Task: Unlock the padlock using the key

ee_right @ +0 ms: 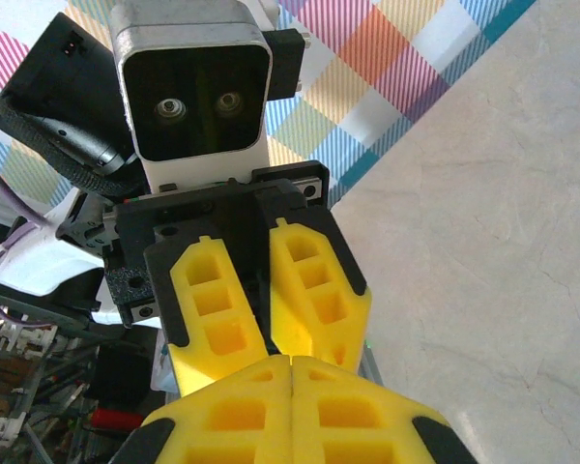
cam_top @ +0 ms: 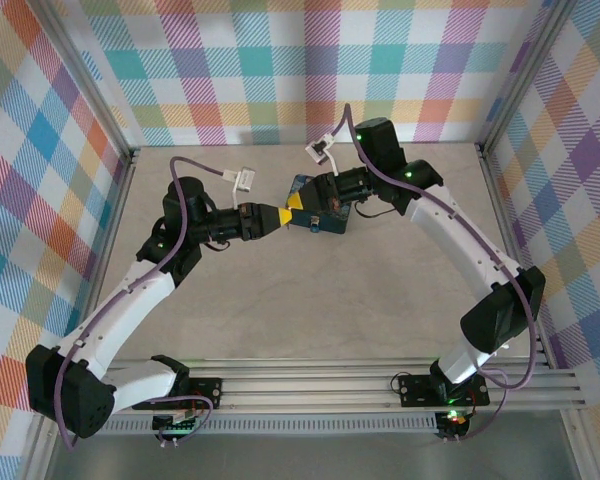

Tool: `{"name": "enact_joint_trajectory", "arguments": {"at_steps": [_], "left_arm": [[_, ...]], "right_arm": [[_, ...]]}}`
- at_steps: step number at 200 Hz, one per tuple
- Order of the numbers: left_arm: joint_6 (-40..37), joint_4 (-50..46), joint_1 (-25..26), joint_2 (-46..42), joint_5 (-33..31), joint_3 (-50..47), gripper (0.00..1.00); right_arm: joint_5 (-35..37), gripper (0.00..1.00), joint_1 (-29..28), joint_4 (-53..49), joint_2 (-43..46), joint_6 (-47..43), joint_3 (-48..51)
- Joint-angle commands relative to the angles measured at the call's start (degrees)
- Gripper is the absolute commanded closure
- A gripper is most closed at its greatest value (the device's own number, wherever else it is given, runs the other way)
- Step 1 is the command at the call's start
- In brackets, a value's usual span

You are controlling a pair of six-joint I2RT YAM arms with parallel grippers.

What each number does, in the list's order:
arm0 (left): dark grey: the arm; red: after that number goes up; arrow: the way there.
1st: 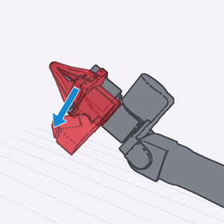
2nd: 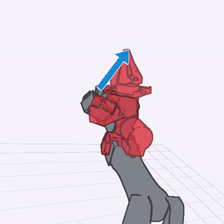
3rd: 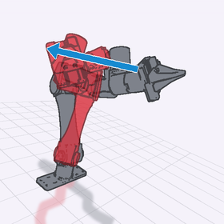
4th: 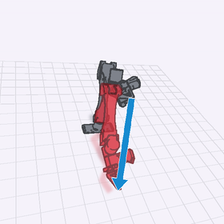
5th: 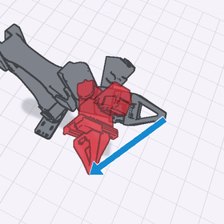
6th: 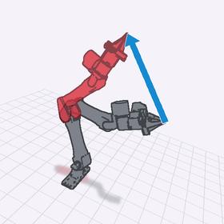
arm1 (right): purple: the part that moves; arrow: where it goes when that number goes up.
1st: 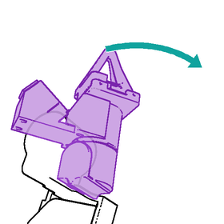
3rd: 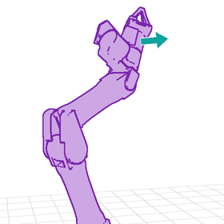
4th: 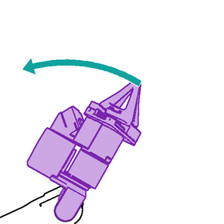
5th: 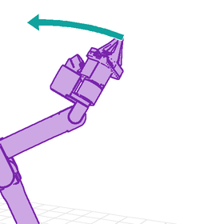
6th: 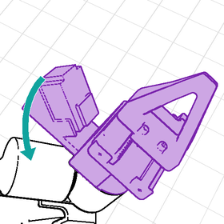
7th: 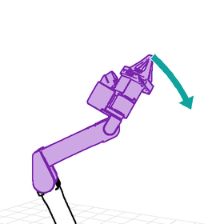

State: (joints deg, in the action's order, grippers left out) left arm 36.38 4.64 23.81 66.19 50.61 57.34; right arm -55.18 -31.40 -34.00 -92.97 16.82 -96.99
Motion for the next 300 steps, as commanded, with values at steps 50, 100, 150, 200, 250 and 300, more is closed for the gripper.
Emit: {"name": "enact_joint_trajectory", "arguments": {"at_steps": [50, 100, 150, 200, 250, 300], "left_arm": [[1.66, 1.83, -2.78, -0.81, 0.44, 0.54, 0.66], [3.86, 4.26, -3.16, -0.06, 3.92, 0.15, 0.67], [5.36, 5.64, -3.02, 1.08, 5.60, -0.18, 0.67], [5.41, 5.81, -2.90, 1.97, 6.46, 0.03, 0.73], [5.36, 5.89, -2.94, 2.89, 7.54, 0.64, 0.86], [2.77, 2.87, -2.98, 1.76, 7.09, 0.63, 1.00]], "right_arm": [[-1.51, 1.00, 0.90, 0.75, 0.94, -1.66, 0.80], [-1.77, 1.00, 1.16, 2.52, 1.32, -0.35, 1.54], [-1.95, 1.00, 1.16, 4.06, 1.35, 0.93, 2.13], [-2.11, 1.00, 1.09, 5.89, 1.38, 2.51, 3.07], [-2.04, 1.00, 0.99, 7.78, 1.58, 4.34, 3.74], [-1.80, 1.00, 0.84, 9.36, 1.65, 5.67, 4.40]]}}
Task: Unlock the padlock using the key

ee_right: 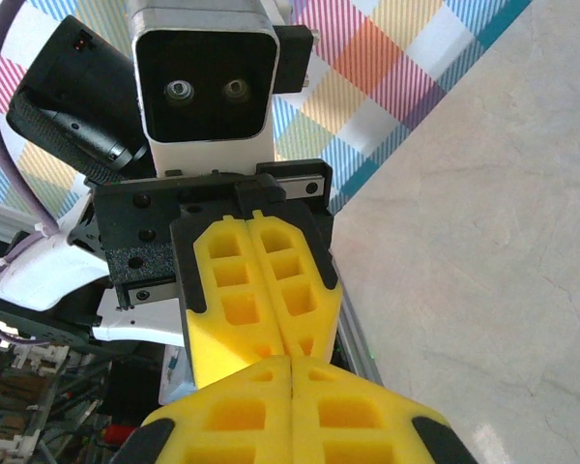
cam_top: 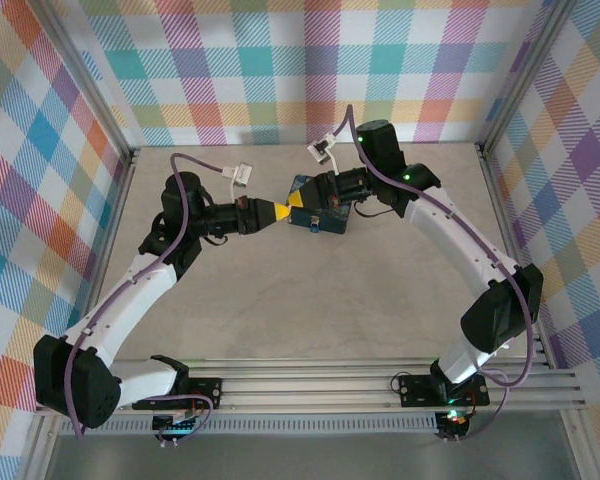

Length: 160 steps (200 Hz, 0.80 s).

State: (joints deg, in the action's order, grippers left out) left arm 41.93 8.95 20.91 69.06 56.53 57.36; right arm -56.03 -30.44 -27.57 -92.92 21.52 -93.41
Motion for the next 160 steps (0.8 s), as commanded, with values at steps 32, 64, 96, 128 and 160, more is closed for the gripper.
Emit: {"name": "enact_joint_trajectory", "arguments": {"at_steps": [32, 64, 96, 128, 160], "left_arm": [[-6.44, -6.38, -0.64, -2.96, -1.28, 0.57, 1.00], [-11.90, -13.93, -1.20, -4.33, -4.39, 0.91, 1.00], [-15.72, -19.27, -1.39, -5.42, -7.04, 0.83, 1.00], [-17.90, -22.54, -1.40, -5.18, -8.61, 0.60, 1.00], [-19.76, -26.14, -1.48, -3.66, -10.25, 1.00, 1.00]], "right_arm": [[1.41, 0.94, 0.01, 2.61, 1.69, 1.42, 0.86], [9.30, 0.72, 0.20, -0.69, 1.46, 1.21, 0.04], [21.89, 0.64, 0.37, -5.81, -0.07, 0.62, -1.96], [35.93, 0.64, 0.37, -10.76, -3.76, 0.22, -5.90], [46.36, 0.62, 0.29, -16.14, -10.60, -2.14, -11.57]]}}
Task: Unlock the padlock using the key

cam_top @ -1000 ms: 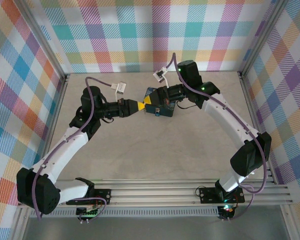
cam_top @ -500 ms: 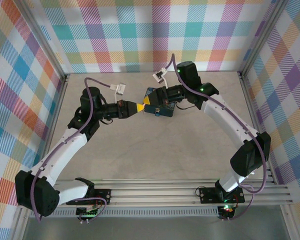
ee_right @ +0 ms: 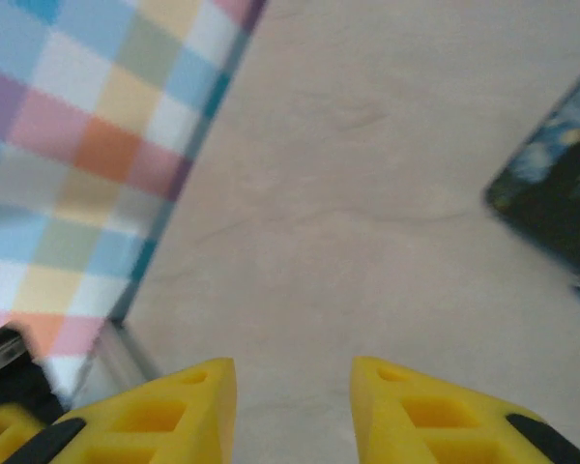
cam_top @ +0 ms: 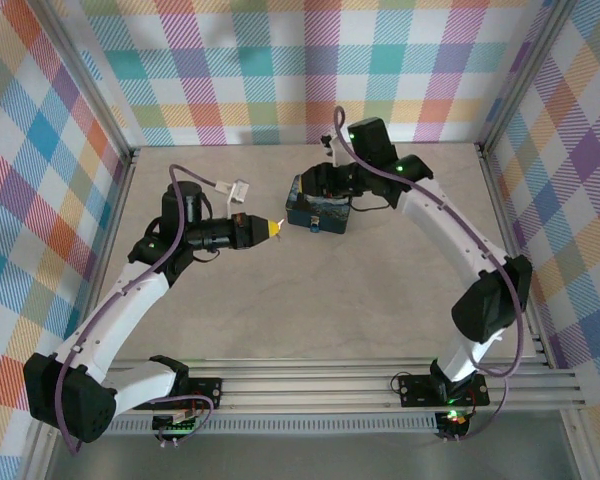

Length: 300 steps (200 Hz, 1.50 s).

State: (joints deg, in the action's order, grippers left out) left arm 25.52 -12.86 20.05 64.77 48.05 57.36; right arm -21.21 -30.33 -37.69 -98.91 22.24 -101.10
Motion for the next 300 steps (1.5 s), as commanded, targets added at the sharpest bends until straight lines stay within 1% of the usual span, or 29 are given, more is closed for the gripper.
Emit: {"name": "enact_joint_trajectory", "arguments": {"at_steps": [1, 31, 54, 70, 101, 120, 133, 144, 166, 204, 240, 267, 300], "left_arm": [[-3.40, -4.52, -0.63, 0.67, -1.88, 1.00, 1.00], [-4.52, -5.64, -0.63, 2.49, -2.77, 1.28, 1.00], [-4.75, -5.86, -0.63, 4.24, -3.01, 1.43, 1.00], [-4.95, -6.36, -0.66, 5.54, -3.22, 1.52, 1.00], [-5.92, -7.62, -0.63, 7.20, -4.50, 1.92, 1.00], [-6.13, -8.04, -0.70, 7.84, -5.31, 1.92, 1.00], [-6.29, -8.30, -0.65, 8.14, -5.89, 1.84, 1.00], [-6.97, -9.27, -0.65, 8.30, -6.75, 2.12, 1.00], [-8.32, -10.80, -0.72, 8.43, -8.19, 2.75, 1.00], [-7.60, -11.31, -0.72, 7.91, -8.96, 2.62, 1.00], [-9.75, -16.25, -0.72, 5.62, -13.89, 1.92, 1.00], [-9.28, -15.93, -0.73, 3.06, -14.04, -0.40, 1.00], [-8.58, -14.28, -0.74, 0.73, -13.49, -3.14, 1.00]], "right_arm": [[11.76, 0.62, 0.14, -6.18, -4.88, -2.97, -4.03], [18.98, 0.63, -0.60, -12.07, -13.64, -6.70, -11.67], [22.54, 0.63, -0.87, -16.78, -21.03, -8.88, -19.11], [24.15, 0.63, -0.87, -20.44, -26.77, -10.25, -25.67], [25.09, 0.62, -0.96, -26.42, -36.74, -14.37, -37.59], [26.53, 0.61, -1.01, -28.86, -40.77, -17.02, -42.23], [26.84, 0.61, -0.96, -29.26, -41.98, -18.54, -42.69], [26.85, 0.60, -0.96, -28.97, -42.33, -19.37, -41.81], [26.46, 0.60, -0.97, -27.04, -41.52, -20.80, -36.92], [24.58, 0.61, -1.01, -24.36, -37.77, -21.89, -27.98], [24.22, 0.62, -0.97, -15.60, -29.05, -22.83, -9.48], [23.30, 0.63, -1.00, -10.70, -22.74, -24.37, 3.45], [21.09, 0.65, -1.05, -6.77, -16.00, -25.55, 15.14]]}}
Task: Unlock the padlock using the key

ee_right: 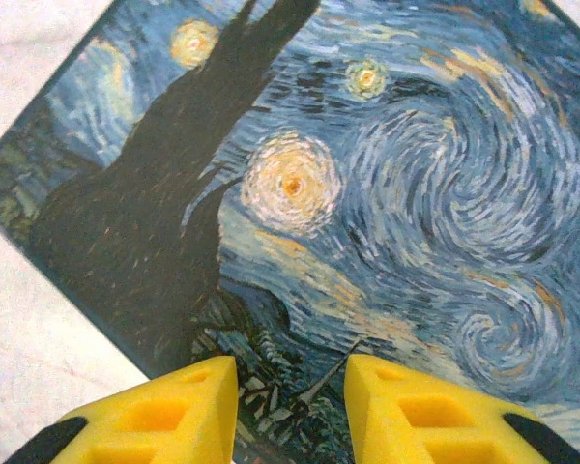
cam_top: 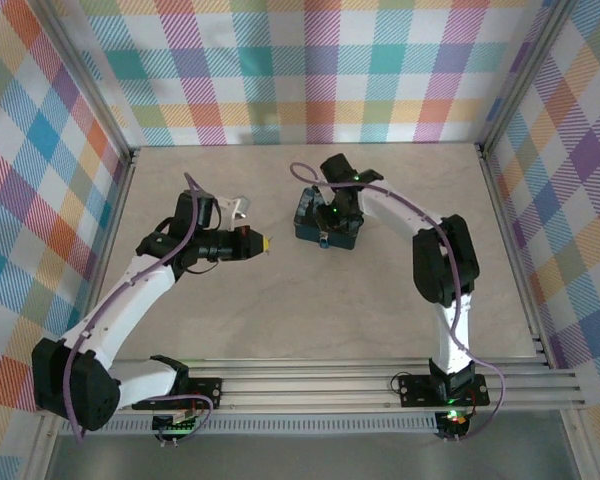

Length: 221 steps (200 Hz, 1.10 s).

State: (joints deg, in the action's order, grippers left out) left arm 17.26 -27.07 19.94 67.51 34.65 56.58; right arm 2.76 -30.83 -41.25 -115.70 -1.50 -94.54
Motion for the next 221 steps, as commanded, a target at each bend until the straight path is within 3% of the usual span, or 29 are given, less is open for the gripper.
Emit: {"name": "enact_joint_trajectory", "arguments": {"at_steps": [1, 54, 103, 141, 176, 221], "left_arm": [[-0.26, -0.04, -0.62, -2.06, -0.06, -2.35, 1.00], [0.81, 2.96, -0.43, -2.99, 1.62, -4.59, 1.00], [0.87, 4.57, 0.69, -4.59, 0.25, -6.85, 1.00], [1.16, 4.53, 1.20, -4.96, -0.68, -7.75, 1.00], [1.05, 3.77, 1.32, -4.63, -1.50, -7.72, 1.00], [0.67, 2.38, 1.41, -4.30, -1.39, -7.87, 1.00]], "right_arm": [[-2.92, 0.65, -0.55, -3.17, 1.03, -1.78, 8.80], [-0.48, 0.64, -1.59, -2.59, 9.28, -1.23, 16.70], [3.81, 0.53, -3.30, -5.34, 14.23, 2.19, 12.65], [11.12, 0.52, -6.61, -7.18, 17.26, 16.92, 10.66], [13.09, 0.51, -10.87, -2.92, 20.14, 31.64, 15.60], [13.01, 0.49, -12.76, 1.94, 16.48, 43.83, 18.79]]}}
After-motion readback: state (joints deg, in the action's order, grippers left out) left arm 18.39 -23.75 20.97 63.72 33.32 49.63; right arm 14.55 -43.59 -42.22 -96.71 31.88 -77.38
